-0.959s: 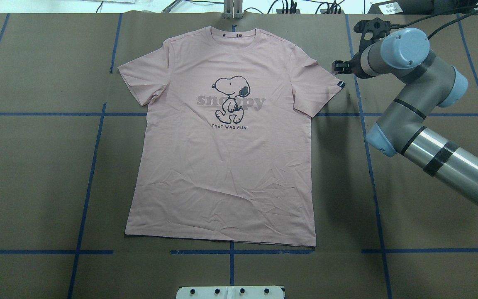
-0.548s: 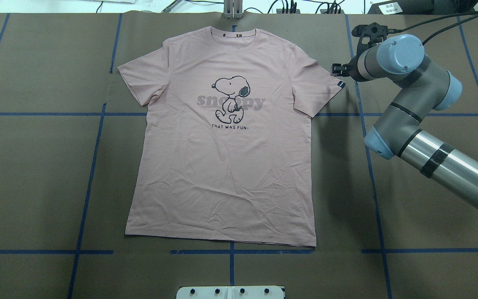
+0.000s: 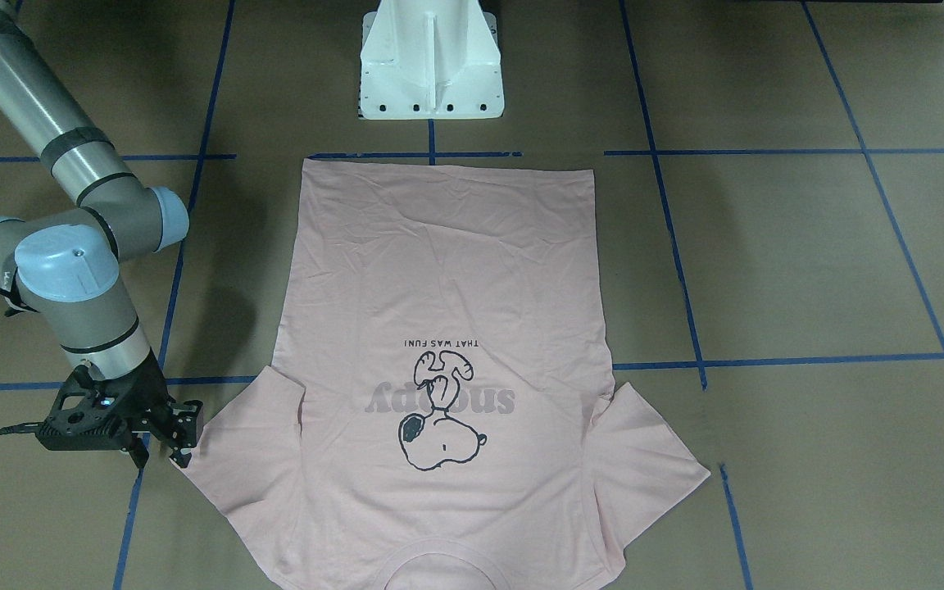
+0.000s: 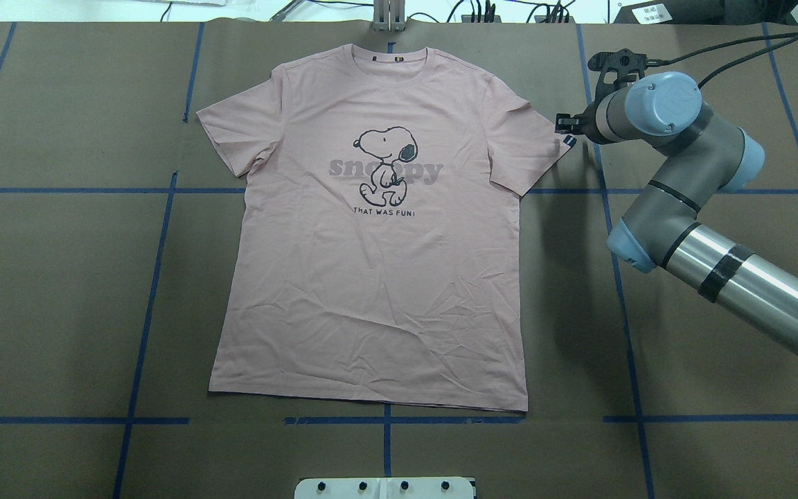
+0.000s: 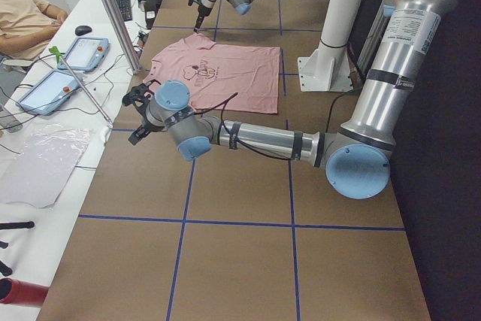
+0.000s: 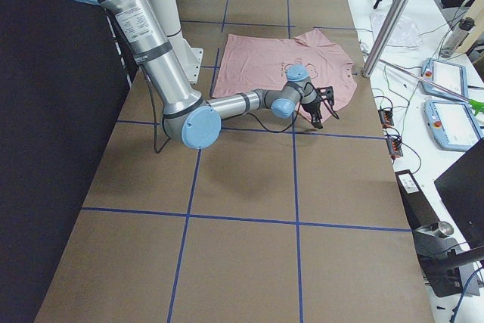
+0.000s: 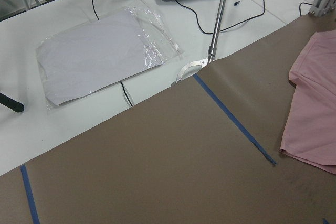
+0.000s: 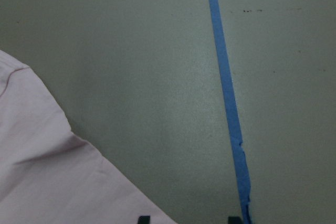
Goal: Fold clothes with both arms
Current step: 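Move the right gripper toward the sleeve nearest it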
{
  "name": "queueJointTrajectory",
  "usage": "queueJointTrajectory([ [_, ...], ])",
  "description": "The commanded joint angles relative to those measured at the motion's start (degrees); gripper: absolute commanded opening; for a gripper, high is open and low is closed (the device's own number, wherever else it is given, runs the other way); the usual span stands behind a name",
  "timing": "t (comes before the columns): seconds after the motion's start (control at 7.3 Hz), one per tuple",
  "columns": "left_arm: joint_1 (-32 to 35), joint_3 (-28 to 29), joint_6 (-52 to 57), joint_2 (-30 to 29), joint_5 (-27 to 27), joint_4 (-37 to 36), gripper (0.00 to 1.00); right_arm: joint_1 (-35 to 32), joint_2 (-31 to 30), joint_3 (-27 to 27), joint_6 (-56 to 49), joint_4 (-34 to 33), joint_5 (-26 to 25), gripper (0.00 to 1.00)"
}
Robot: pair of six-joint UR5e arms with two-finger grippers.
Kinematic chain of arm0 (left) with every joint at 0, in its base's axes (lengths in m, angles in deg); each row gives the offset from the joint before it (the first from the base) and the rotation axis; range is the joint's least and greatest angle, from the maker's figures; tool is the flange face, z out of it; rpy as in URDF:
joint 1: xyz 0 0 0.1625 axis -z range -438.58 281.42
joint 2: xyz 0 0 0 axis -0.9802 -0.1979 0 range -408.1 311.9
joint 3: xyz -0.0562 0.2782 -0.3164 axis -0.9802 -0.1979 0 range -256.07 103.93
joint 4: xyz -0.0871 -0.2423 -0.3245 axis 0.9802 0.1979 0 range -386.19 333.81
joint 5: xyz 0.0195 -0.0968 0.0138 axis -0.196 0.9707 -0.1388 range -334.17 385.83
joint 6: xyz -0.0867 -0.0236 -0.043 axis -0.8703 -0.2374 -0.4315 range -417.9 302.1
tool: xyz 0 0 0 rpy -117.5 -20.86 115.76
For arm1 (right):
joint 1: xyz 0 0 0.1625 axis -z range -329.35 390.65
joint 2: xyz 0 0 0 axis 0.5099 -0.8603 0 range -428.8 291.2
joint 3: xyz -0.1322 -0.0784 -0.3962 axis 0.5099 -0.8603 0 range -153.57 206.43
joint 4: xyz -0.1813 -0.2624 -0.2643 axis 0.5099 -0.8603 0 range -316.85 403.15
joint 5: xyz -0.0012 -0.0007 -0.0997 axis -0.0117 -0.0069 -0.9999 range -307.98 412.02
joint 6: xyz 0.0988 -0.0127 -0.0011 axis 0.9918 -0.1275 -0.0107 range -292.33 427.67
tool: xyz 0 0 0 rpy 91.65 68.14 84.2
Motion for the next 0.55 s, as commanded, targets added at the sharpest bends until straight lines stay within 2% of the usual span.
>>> queueJointTrajectory([
  [0.0,0.0,0.1,0.0,0.0,0.0,0.0,1.00,0.8,0.0,-0.1,0.8,0.1,-1.0,0.55],
  [0.41,0.0,0.1,0.2,0.3,0.0,0.3,1.00,1.4,0.0,-0.1,0.8,0.1,-1.3,0.55],
])
